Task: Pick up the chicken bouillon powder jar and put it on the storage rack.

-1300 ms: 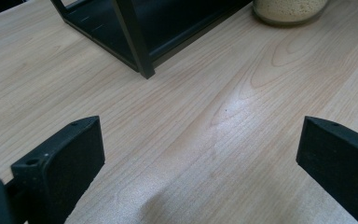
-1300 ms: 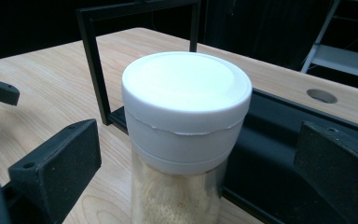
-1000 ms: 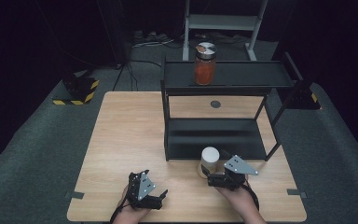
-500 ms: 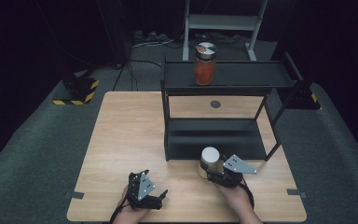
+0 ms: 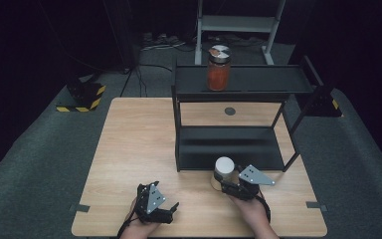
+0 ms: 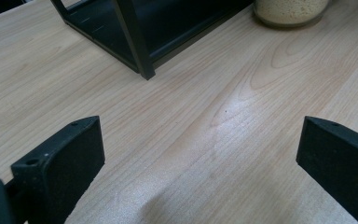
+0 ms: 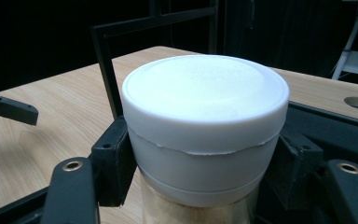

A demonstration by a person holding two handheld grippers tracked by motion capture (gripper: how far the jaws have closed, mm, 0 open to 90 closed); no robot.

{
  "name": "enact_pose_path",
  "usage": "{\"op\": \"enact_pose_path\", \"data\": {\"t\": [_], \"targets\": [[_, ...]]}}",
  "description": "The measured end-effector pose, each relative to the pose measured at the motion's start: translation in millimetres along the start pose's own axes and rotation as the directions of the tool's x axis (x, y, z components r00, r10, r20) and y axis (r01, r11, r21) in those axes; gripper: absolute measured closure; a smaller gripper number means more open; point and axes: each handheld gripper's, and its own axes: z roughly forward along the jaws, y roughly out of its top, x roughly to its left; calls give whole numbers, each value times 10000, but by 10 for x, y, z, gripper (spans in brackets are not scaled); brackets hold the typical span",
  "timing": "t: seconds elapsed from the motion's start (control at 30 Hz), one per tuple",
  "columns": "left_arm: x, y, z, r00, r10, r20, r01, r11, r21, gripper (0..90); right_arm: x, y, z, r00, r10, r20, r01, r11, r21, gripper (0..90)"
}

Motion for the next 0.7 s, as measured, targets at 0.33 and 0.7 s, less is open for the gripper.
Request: {"op": "enact_pose_path", "data": {"t": [0.33, 0.7], "targets": [[-4, 4, 3, 10000, 45, 5, -45, 10000, 23, 10, 7, 123, -192, 9996, -136, 264, 146, 9991, -398, 334], [-4, 3, 2, 10000, 27, -3, -27, 10000, 16, 10, -84, 346, -509, 9957, -206, 901, 275, 9967, -760, 334]]}}
